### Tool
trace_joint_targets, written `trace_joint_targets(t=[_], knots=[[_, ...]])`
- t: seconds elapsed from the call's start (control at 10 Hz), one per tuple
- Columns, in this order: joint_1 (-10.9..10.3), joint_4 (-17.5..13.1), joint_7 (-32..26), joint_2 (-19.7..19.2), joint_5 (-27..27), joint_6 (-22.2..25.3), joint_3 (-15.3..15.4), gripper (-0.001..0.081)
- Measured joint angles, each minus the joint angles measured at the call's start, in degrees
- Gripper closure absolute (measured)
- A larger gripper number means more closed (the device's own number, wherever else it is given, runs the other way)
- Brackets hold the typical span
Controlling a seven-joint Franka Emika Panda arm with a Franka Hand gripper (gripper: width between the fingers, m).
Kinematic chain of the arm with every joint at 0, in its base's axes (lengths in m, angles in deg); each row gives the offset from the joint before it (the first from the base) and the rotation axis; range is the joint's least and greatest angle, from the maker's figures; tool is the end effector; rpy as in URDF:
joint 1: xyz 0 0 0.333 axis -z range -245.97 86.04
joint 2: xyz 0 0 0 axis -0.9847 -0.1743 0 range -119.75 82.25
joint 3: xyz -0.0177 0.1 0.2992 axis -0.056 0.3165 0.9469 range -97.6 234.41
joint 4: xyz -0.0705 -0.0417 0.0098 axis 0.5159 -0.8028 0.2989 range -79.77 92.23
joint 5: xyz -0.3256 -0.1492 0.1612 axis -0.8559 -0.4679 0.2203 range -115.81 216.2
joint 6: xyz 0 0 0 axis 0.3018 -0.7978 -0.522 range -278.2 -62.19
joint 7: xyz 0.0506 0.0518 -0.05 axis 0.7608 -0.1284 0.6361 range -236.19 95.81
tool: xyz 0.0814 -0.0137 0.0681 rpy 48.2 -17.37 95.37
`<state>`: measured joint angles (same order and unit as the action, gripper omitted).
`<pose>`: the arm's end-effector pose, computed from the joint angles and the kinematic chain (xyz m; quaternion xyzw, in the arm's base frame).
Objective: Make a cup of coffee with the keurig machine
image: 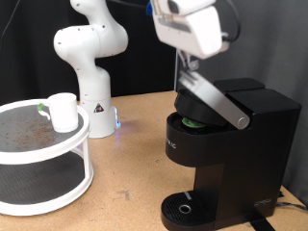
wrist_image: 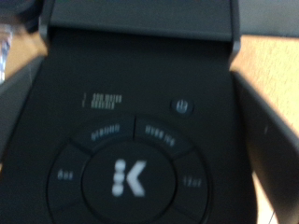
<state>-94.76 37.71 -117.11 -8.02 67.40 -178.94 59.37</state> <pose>0.5049 0.0648 0.5026 -0.9094 -0.3850 -0.0916 0.1278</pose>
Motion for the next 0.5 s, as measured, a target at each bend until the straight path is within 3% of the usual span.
trace_joint_targets(t=[0.5], knots=[[1.25, 6.28, -0.92, -2.98, -3.23, -7.64, -0.20, 0.0803]])
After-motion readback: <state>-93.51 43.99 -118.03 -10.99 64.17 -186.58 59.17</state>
